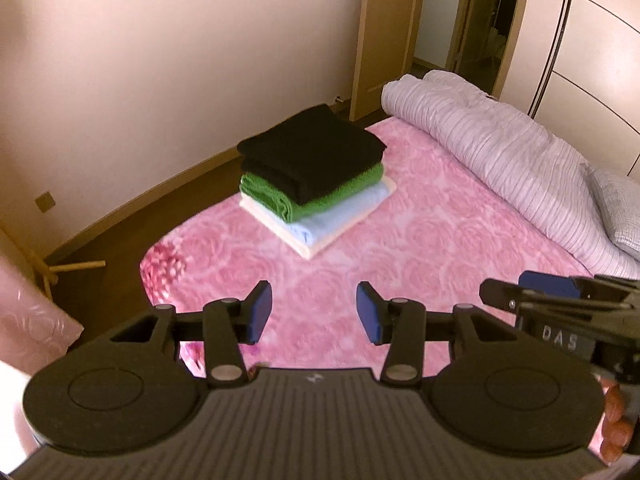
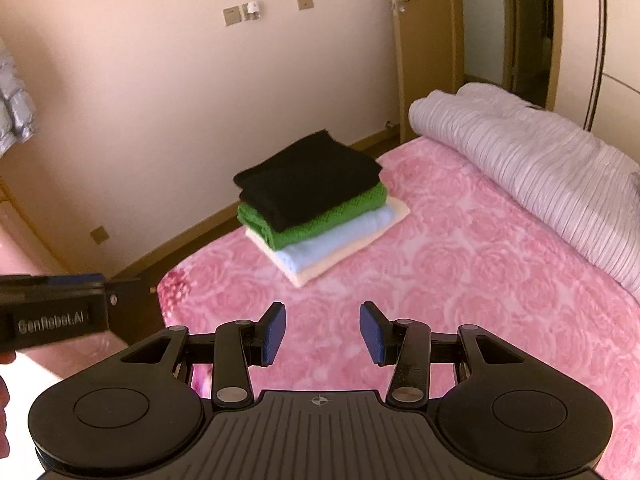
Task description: Fold clothes
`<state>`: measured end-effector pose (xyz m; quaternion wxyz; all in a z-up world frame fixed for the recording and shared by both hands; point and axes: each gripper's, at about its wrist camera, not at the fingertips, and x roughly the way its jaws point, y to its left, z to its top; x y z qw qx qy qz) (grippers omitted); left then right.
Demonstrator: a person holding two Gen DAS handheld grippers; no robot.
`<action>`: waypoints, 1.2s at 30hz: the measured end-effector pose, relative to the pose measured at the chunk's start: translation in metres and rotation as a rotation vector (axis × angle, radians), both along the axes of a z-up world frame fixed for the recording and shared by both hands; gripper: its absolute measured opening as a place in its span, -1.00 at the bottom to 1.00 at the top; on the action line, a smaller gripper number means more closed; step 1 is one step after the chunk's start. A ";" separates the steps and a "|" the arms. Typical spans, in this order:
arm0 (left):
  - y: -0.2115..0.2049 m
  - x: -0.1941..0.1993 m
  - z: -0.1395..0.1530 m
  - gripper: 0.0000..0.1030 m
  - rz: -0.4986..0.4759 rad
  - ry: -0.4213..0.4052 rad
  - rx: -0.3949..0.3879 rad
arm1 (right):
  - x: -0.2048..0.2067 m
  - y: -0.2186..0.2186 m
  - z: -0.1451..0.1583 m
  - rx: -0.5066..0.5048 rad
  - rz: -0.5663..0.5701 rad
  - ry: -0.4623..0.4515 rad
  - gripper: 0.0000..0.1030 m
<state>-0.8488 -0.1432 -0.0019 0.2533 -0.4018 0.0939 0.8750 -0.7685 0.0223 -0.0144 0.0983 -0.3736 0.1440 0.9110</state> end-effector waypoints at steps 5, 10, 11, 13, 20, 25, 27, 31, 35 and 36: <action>0.004 0.019 -0.005 -0.18 0.041 -0.009 -0.001 | 0.010 0.014 -0.004 -0.003 0.011 -0.043 -0.12; 0.011 0.022 -0.010 -0.18 0.089 -0.013 -0.010 | 0.007 0.025 -0.006 0.032 0.035 -0.073 -0.12; 0.013 0.021 -0.012 -0.18 0.098 -0.016 -0.011 | 0.005 0.027 -0.007 0.040 0.043 -0.080 -0.12; 0.016 0.019 -0.014 -0.18 0.116 -0.023 -0.013 | 0.000 0.029 -0.010 0.055 0.061 -0.094 -0.12; 0.029 0.007 -0.022 -0.18 0.158 -0.051 -0.036 | -0.024 0.041 -0.026 0.076 0.126 -0.151 -0.12; 0.041 -0.008 -0.032 -0.18 0.174 -0.074 -0.054 | -0.043 0.053 -0.037 0.072 0.146 -0.181 -0.12; 0.045 -0.015 -0.037 -0.18 0.180 -0.085 -0.059 | -0.052 0.057 -0.041 0.071 0.153 -0.193 -0.12; 0.057 -0.029 -0.046 -0.18 0.185 -0.101 -0.072 | -0.071 0.068 -0.048 0.063 0.159 -0.210 -0.12; 0.070 -0.043 -0.053 -0.18 0.177 -0.115 -0.081 | -0.087 0.080 -0.055 0.050 0.138 -0.219 -0.12; 0.073 -0.046 -0.055 -0.18 0.174 -0.118 -0.083 | -0.091 0.084 -0.057 0.047 0.133 -0.222 -0.12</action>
